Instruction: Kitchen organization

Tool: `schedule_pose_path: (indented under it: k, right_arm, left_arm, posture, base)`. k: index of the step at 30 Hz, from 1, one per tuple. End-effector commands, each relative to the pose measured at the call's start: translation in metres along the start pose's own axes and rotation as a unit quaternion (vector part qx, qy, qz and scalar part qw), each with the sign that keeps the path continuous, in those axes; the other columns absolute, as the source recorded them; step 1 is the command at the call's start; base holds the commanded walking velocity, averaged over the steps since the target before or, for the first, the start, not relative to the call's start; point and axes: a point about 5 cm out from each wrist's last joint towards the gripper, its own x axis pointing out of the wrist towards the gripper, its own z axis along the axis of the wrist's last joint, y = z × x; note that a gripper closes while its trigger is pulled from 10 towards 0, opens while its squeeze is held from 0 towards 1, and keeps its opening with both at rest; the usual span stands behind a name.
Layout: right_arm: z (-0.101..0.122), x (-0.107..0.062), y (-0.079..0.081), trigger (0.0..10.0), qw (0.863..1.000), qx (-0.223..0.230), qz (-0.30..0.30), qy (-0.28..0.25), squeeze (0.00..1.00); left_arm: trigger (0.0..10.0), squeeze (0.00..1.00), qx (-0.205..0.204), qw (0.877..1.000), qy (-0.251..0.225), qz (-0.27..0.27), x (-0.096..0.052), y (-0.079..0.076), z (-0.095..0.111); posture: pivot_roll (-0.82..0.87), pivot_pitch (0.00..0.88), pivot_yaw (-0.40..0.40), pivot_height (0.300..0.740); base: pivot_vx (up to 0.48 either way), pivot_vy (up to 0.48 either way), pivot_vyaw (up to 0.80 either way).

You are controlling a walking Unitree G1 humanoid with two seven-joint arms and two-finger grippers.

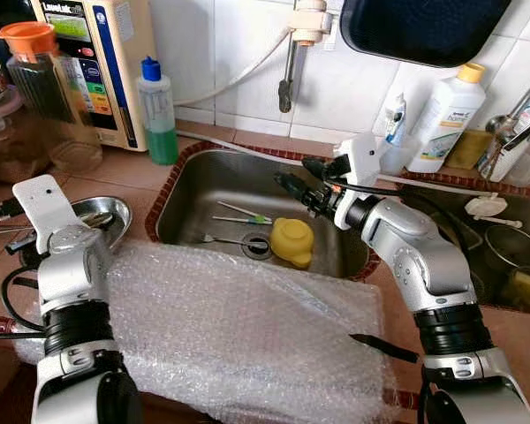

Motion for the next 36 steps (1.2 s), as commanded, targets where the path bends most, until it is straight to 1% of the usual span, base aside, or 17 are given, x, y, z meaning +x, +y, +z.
schedule_pose_path:
  k: [1,6,9,13,14,16,17,19,22,24,26,28,31,35,36]
  right_arm:
    - [0.002,-0.003,-0.002,10.0,1.000,-0.012,-0.001,-0.001,0.00]
    - [0.002,-0.001,0.000,10.0,1.000,-0.013,0.001,-0.003,0.00]
    - [0.002,-0.001,0.000,10.0,1.000,-0.014,0.002,-0.003,0.00]
    - [0.002,-0.002,-0.001,10.0,1.000,-0.017,0.002,-0.004,0.00]
    - [0.002,-0.003,-0.001,10.0,1.000,-0.018,0.002,-0.004,0.00]
    - [0.003,-0.003,-0.001,10.0,1.000,-0.019,0.002,-0.006,0.00]
    - [0.004,-0.003,-0.001,10.0,1.000,-0.022,0.006,-0.009,0.00]
    - [0.011,-0.005,0.001,10.0,0.998,-0.029,0.043,-0.021,0.00]
    - [0.016,-0.005,0.004,10.0,0.996,-0.049,0.075,-0.024,0.00]
    - [0.019,-0.006,0.005,10.0,0.994,-0.058,0.088,-0.027,0.00]
    - [0.020,-0.005,0.006,10.0,0.993,-0.064,0.092,-0.031,0.00]
    - [0.020,-0.004,0.005,10.0,0.993,-0.070,0.091,-0.031,0.00]
    - [0.020,-0.003,0.005,10.0,0.993,-0.068,0.091,-0.031,0.00]
    - [0.018,-0.004,0.004,10.0,0.993,-0.070,0.088,-0.031,0.00]
    - [0.018,-0.004,0.004,10.0,0.994,-0.070,0.083,-0.033,0.00]
  left_arm:
    - [10.0,0.00,-0.027,0.999,-0.022,-0.010,-0.005,-0.006,0.012]
    - [10.0,0.00,-0.025,0.999,-0.025,-0.014,-0.005,-0.013,0.008]
    - [10.0,0.00,-0.032,0.999,-0.037,-0.005,-0.004,-0.015,0.015]
    - [10.0,0.00,-0.068,0.997,-0.014,0.018,-0.001,-0.014,0.018]
    - [10.0,0.00,-0.072,0.997,-0.008,0.024,-0.001,-0.013,0.018]
    - [10.0,0.00,-0.073,0.997,-0.012,0.033,0.000,-0.012,0.019]
    - [10.0,0.00,-0.079,0.996,-0.012,0.043,-0.001,-0.012,0.020]
    - [10.0,0.00,-0.089,0.992,-0.025,0.085,-0.008,-0.011,0.024]
    - [10.0,0.00,-0.108,0.991,-0.014,0.083,-0.011,-0.012,0.021]
    - [10.0,0.00,-0.103,0.990,-0.014,0.091,-0.013,-0.012,0.019]
    - [10.0,0.00,-0.090,0.993,-0.014,0.076,-0.015,-0.015,0.012]
    - [10.0,0.00,-0.081,0.994,-0.011,0.071,-0.016,-0.017,0.006]
    - [10.0,0.00,-0.075,0.995,-0.014,0.070,-0.018,-0.017,0.005]
    - [10.0,0.00,-0.053,0.996,-0.021,0.063,-0.021,-0.019,0.005]
    - [10.0,0.00,-0.039,0.997,-0.038,0.056,-0.024,-0.020,0.007]
  posture:
    - [0.15,0.000,-0.061,0.740]
    - [0.16,0.000,-0.064,0.740]
    - [0.15,0.000,-0.064,0.740]
    - [0.15,0.000,-0.064,0.740]
    - [0.15,0.000,-0.064,0.740]
    - [0.15,0.000,-0.064,0.740]
    - [0.15,0.000,-0.063,0.740]
    - [0.14,0.000,-0.064,0.740]
    - [0.15,0.000,-0.065,0.740]
    - [0.15,0.000,-0.068,0.740]
    - [0.15,0.000,-0.071,0.740]
    - [0.15,0.000,-0.071,0.740]
    - [0.15,0.000,-0.071,0.740]
    - [0.15,0.000,-0.068,0.740]
    - [0.15,0.000,-0.065,0.740]
  base:
    - [0.000,0.000,0.00]
    - [0.000,0.000,0.00]
    - [0.000,0.000,0.00]
    - [0.000,0.000,0.00]
    - [0.000,0.000,0.00]
    - [0.000,0.000,0.00]
    - [0.000,0.000,0.00]
    - [0.000,0.000,0.00]
    - [0.000,0.000,0.00]
    - [0.000,0.000,0.00]
    - [0.000,0.000,0.00]
    - [0.000,0.000,0.80]
    - [0.000,0.000,0.80]
    - [0.000,0.000,0.80]
    - [0.000,0.000,0.80]
